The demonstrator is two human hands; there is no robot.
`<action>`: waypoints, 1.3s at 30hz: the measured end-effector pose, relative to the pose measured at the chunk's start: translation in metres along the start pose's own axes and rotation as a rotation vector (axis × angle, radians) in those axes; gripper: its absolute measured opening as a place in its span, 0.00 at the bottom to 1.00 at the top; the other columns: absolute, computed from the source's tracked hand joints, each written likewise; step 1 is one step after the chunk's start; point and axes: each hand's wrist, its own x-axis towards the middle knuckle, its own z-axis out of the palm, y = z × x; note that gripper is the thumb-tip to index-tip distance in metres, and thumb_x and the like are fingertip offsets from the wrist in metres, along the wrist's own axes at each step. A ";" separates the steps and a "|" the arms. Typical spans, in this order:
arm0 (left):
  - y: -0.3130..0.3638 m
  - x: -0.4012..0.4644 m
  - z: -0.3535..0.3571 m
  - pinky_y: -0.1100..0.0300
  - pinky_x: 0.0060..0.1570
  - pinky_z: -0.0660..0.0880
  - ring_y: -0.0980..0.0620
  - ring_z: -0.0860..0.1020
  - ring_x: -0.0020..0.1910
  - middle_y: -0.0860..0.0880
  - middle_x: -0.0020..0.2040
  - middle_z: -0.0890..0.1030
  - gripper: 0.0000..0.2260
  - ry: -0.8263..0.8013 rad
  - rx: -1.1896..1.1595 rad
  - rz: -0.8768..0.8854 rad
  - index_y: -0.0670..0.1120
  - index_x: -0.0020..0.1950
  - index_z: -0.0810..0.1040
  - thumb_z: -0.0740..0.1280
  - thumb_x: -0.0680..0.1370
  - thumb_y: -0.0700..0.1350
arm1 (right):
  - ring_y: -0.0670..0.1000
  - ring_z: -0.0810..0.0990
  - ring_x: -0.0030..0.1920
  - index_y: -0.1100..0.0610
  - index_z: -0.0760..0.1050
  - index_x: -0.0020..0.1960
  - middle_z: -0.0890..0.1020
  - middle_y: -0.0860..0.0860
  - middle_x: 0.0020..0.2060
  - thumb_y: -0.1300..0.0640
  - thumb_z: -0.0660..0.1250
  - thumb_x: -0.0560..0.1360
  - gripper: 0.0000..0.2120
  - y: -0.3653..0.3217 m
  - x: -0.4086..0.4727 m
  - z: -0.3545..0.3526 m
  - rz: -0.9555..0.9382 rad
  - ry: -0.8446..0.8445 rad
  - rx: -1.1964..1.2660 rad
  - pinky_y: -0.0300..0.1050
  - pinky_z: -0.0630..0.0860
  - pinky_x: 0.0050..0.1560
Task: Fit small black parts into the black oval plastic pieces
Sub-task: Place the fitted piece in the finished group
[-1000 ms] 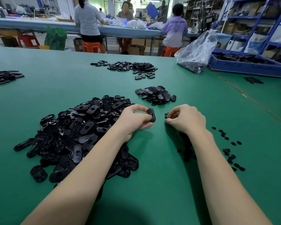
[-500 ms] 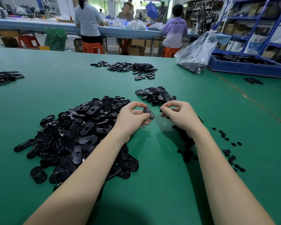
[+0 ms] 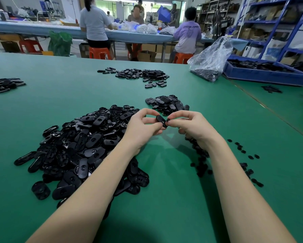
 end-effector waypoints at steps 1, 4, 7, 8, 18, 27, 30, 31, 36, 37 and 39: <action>0.000 0.000 0.000 0.62 0.41 0.80 0.47 0.87 0.42 0.43 0.43 0.87 0.11 -0.002 0.001 -0.002 0.42 0.54 0.78 0.70 0.75 0.29 | 0.44 0.68 0.26 0.48 0.84 0.40 0.82 0.44 0.33 0.56 0.79 0.70 0.05 0.000 0.000 0.000 0.008 0.005 -0.001 0.34 0.62 0.24; 0.000 -0.001 -0.001 0.62 0.40 0.80 0.47 0.87 0.42 0.43 0.43 0.86 0.12 0.002 0.003 -0.005 0.42 0.53 0.78 0.70 0.75 0.29 | 0.45 0.70 0.28 0.46 0.85 0.39 0.81 0.42 0.32 0.55 0.79 0.70 0.05 -0.001 0.000 0.001 0.025 0.006 0.009 0.34 0.62 0.25; 0.000 -0.001 -0.001 0.61 0.40 0.81 0.47 0.87 0.42 0.42 0.44 0.86 0.12 0.005 0.011 -0.005 0.43 0.53 0.77 0.71 0.75 0.29 | 0.46 0.69 0.31 0.46 0.85 0.38 0.79 0.41 0.30 0.55 0.77 0.71 0.05 -0.001 0.002 0.003 0.035 0.018 0.004 0.34 0.62 0.25; -0.001 -0.001 -0.002 0.60 0.41 0.81 0.47 0.86 0.42 0.41 0.45 0.86 0.12 0.008 0.024 -0.004 0.43 0.53 0.77 0.72 0.74 0.30 | 0.46 0.68 0.31 0.46 0.84 0.38 0.78 0.40 0.29 0.56 0.76 0.72 0.06 -0.001 0.003 0.003 0.040 0.022 -0.001 0.34 0.62 0.24; -0.003 0.000 -0.001 0.57 0.44 0.83 0.51 0.86 0.39 0.42 0.46 0.85 0.13 0.021 0.134 0.046 0.45 0.53 0.78 0.68 0.75 0.29 | 0.46 0.71 0.33 0.49 0.84 0.40 0.84 0.45 0.35 0.58 0.76 0.72 0.05 -0.005 0.002 0.008 0.067 0.021 0.005 0.34 0.62 0.24; -0.003 -0.003 0.001 0.61 0.44 0.82 0.48 0.87 0.43 0.40 0.48 0.86 0.11 0.008 0.144 0.079 0.44 0.57 0.84 0.67 0.78 0.33 | 0.46 0.72 0.34 0.51 0.84 0.40 0.81 0.42 0.30 0.59 0.76 0.71 0.05 -0.004 0.001 0.013 0.112 0.062 0.003 0.32 0.63 0.23; -0.004 -0.002 0.001 0.60 0.42 0.82 0.48 0.87 0.43 0.42 0.47 0.86 0.08 0.020 0.129 0.070 0.43 0.55 0.85 0.67 0.80 0.36 | 0.43 0.71 0.29 0.51 0.84 0.39 0.81 0.41 0.28 0.60 0.76 0.71 0.05 -0.003 0.001 0.015 0.129 0.072 0.000 0.33 0.61 0.23; -0.004 -0.001 0.001 0.60 0.42 0.82 0.48 0.87 0.42 0.42 0.46 0.86 0.07 0.027 0.121 0.067 0.44 0.54 0.85 0.67 0.80 0.37 | 0.43 0.71 0.29 0.51 0.85 0.39 0.81 0.42 0.28 0.60 0.76 0.71 0.04 -0.002 0.002 0.015 0.135 0.078 0.005 0.33 0.61 0.23; -0.005 0.000 -0.001 0.61 0.38 0.81 0.48 0.87 0.41 0.46 0.41 0.87 0.06 0.040 0.117 0.064 0.46 0.52 0.85 0.69 0.80 0.39 | 0.44 0.71 0.29 0.53 0.86 0.42 0.83 0.43 0.32 0.59 0.76 0.70 0.02 0.002 0.005 0.015 0.168 0.096 0.014 0.34 0.62 0.24; -0.004 0.000 -0.001 0.62 0.37 0.81 0.48 0.87 0.42 0.47 0.41 0.87 0.06 0.043 0.114 0.060 0.46 0.51 0.85 0.69 0.80 0.39 | 0.44 0.70 0.29 0.53 0.86 0.43 0.84 0.44 0.33 0.58 0.76 0.69 0.03 0.003 0.006 0.015 0.175 0.101 0.017 0.34 0.62 0.24; -0.003 0.000 -0.002 0.62 0.37 0.81 0.49 0.87 0.42 0.47 0.41 0.87 0.05 0.046 0.109 0.053 0.46 0.50 0.84 0.68 0.80 0.39 | 0.44 0.70 0.27 0.54 0.86 0.44 0.84 0.47 0.35 0.59 0.76 0.69 0.04 0.004 0.007 0.015 0.186 0.104 0.019 0.35 0.62 0.24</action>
